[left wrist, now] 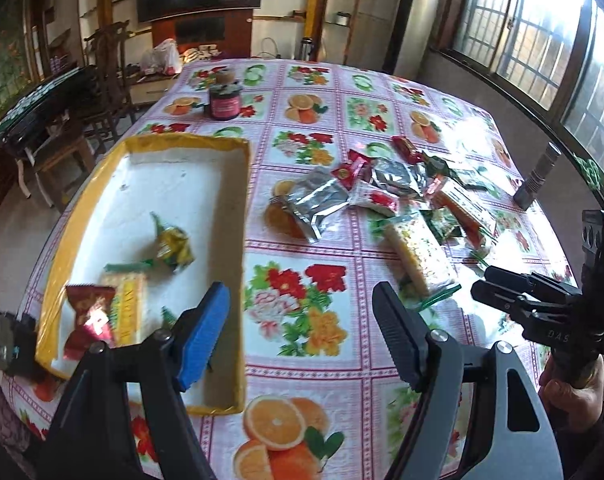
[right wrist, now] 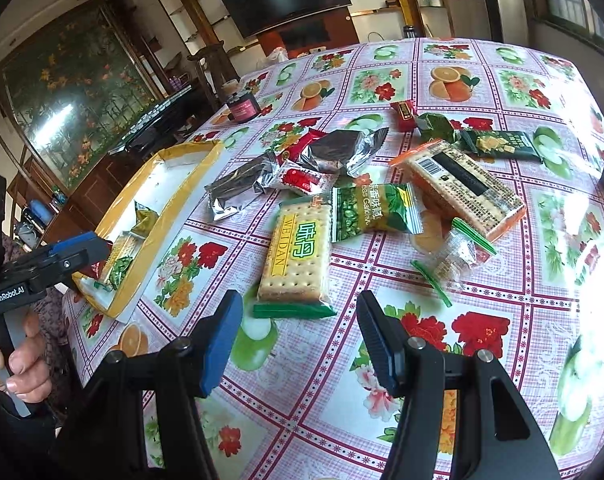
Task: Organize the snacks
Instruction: 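Move both open tools back over the snack pile, then lift a WEIDAN cracker pack with the left tool while the right tool grasps the beige cake pack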
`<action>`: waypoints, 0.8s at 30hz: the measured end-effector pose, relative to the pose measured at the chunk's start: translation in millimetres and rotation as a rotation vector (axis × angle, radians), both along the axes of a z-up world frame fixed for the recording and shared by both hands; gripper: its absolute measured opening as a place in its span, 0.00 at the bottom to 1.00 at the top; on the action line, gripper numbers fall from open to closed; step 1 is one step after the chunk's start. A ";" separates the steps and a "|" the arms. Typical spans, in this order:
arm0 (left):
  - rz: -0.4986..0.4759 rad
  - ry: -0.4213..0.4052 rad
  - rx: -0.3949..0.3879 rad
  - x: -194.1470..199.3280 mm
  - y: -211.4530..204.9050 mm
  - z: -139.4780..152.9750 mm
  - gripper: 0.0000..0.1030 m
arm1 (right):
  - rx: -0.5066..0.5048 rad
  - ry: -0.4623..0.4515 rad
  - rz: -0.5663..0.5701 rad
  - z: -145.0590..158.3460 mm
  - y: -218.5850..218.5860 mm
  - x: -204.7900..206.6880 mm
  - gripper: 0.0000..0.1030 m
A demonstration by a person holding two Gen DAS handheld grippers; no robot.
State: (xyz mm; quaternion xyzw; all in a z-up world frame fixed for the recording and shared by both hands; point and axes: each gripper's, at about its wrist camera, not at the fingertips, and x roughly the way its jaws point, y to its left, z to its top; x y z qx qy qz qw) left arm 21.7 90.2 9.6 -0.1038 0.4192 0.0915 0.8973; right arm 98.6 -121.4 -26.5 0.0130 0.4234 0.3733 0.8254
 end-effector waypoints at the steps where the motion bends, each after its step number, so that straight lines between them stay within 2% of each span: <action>1: -0.009 0.004 0.001 3.8 -2.1 -0.5 0.73 | -0.002 0.000 -0.001 -0.4 1.4 0.3 0.57; 10: -0.065 0.031 -0.012 27.7 -10.8 -5.6 0.77 | -0.043 -0.010 -0.018 -3.5 12.2 10.1 0.59; 16: -0.116 0.048 -0.070 48.9 -32.7 -12.1 0.77 | -0.074 -0.050 -0.101 2.3 -12.6 28.4 0.59; 20: -0.170 0.067 -0.102 70.5 -60.9 -21.0 0.77 | -0.120 -0.084 -0.162 6.2 -32.8 53.4 0.61; 24: -0.185 0.110 -0.117 93.8 -82.4 -38.0 0.77 | -0.175 -0.096 -0.144 4.9 -34.2 87.9 0.62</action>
